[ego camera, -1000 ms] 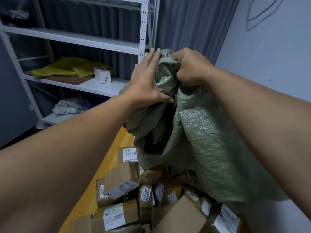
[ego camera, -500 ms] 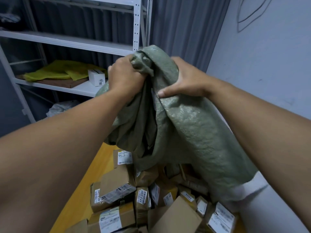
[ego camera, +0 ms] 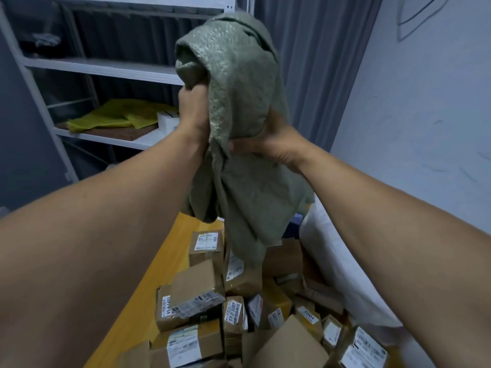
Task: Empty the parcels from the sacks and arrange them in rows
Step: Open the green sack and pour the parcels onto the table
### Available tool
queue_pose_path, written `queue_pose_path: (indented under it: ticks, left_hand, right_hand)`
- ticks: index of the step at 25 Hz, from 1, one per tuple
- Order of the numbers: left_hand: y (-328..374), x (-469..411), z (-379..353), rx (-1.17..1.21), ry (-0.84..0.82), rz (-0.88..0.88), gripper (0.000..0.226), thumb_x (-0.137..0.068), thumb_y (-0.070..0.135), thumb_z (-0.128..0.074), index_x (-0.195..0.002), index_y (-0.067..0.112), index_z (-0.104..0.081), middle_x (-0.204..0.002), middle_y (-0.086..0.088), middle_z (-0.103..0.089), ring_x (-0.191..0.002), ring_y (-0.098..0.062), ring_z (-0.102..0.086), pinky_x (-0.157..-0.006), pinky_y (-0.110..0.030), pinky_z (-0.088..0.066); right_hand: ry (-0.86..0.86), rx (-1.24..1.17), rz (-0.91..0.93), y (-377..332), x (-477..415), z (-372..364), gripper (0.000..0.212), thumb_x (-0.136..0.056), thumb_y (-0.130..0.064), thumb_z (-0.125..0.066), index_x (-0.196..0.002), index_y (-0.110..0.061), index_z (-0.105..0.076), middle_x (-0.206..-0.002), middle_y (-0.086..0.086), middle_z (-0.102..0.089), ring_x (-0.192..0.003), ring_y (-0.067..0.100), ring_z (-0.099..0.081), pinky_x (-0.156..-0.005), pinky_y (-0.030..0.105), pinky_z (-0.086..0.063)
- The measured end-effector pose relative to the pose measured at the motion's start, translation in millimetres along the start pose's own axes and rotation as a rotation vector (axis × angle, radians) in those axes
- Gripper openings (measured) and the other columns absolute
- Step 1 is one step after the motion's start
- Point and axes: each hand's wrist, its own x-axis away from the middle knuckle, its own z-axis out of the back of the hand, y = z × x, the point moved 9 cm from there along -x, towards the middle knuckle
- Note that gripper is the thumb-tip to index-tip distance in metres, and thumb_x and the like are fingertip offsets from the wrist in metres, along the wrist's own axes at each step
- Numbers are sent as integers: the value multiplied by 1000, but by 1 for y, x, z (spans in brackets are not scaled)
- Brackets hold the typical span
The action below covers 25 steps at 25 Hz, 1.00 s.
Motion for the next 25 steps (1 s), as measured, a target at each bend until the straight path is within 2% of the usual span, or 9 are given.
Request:
queue_pose_path:
  ticks: [3,7,10,14,17,19,20,22,25]
  left_hand:
    - [-1,10,-7,203,-76,84,31,-101,30,-44,-106,5,-61,-106,-15,-64,-101,-26,-61,-90,-32,-54]
    - [-27,24,-4,178,-82,151,37,-109,15,-27,-137,0,-47,-93,1,-60,-73,-8,-60,-58,-16,-54]
    - [-29,24,-13,334,-31,193,46,-109,30,-28,-140,1,-48,-112,-13,-64,-78,-15,-59,-82,-25,-54]
    - [-28,21,-25,298,-54,148,50,-99,45,-38,-107,7,-69,-108,-17,-70,-110,-34,-63,-99,-44,-52]
    - [-38,18,-13,249,-54,77,29,-86,22,-48,-62,12,-63,-61,-10,-61,-56,-23,-59,-55,-26,-52]
    - [-39,20,2,126,-6,8,23,-78,19,-52,-55,17,-53,-60,-2,-54,-57,-20,-47,-58,-27,-40]
    - [-40,21,7,100,18,3,15,-76,23,-57,-66,14,-64,-78,-7,-64,-73,-24,-54,-72,-30,-43]
    - [-57,21,10,115,-18,119,59,-76,42,-65,-125,9,-67,-139,-10,-57,-124,-24,-53,-108,-39,-30]
    - [-79,26,6,100,-110,227,87,-80,70,-58,-150,21,-43,-147,-2,-52,-133,-19,-48,-113,-50,-25]
  right_hand:
    - [8,-36,82,-15,-16,-3,126,-46,-48,-98,-151,-19,-35,-142,-7,-56,-130,6,-53,-112,36,-44]
    - [-7,-45,148,-27,-24,1,122,-51,-35,-100,-150,-16,-33,-141,-5,-56,-128,5,-53,-110,29,-45]
    - [58,-86,143,-19,-23,13,96,-61,-11,-95,-142,-10,-44,-125,-7,-64,-110,-7,-60,-93,13,-50]
    - [152,-126,93,0,-21,30,69,-61,-2,-89,-125,-5,-63,-108,-7,-73,-97,0,-69,-85,19,-56]
    - [150,-74,74,10,-23,39,64,-58,-5,-87,-119,-6,-66,-104,-2,-75,-97,9,-71,-80,24,-58]
    - [152,-28,58,13,-22,45,60,-58,-3,-84,-115,-7,-67,-101,0,-75,-92,10,-71,-74,24,-58]
    - [151,-32,43,15,-21,48,55,-58,-1,-83,-111,-7,-69,-98,1,-75,-88,11,-71,-71,26,-59]
    - [163,-115,4,18,-19,55,44,-59,4,-80,-101,-4,-72,-89,5,-77,-80,18,-74,-65,32,-60]
    - [215,-281,-38,17,-21,66,32,-58,10,-73,-90,4,-74,-84,11,-77,-78,30,-74,-63,41,-61]
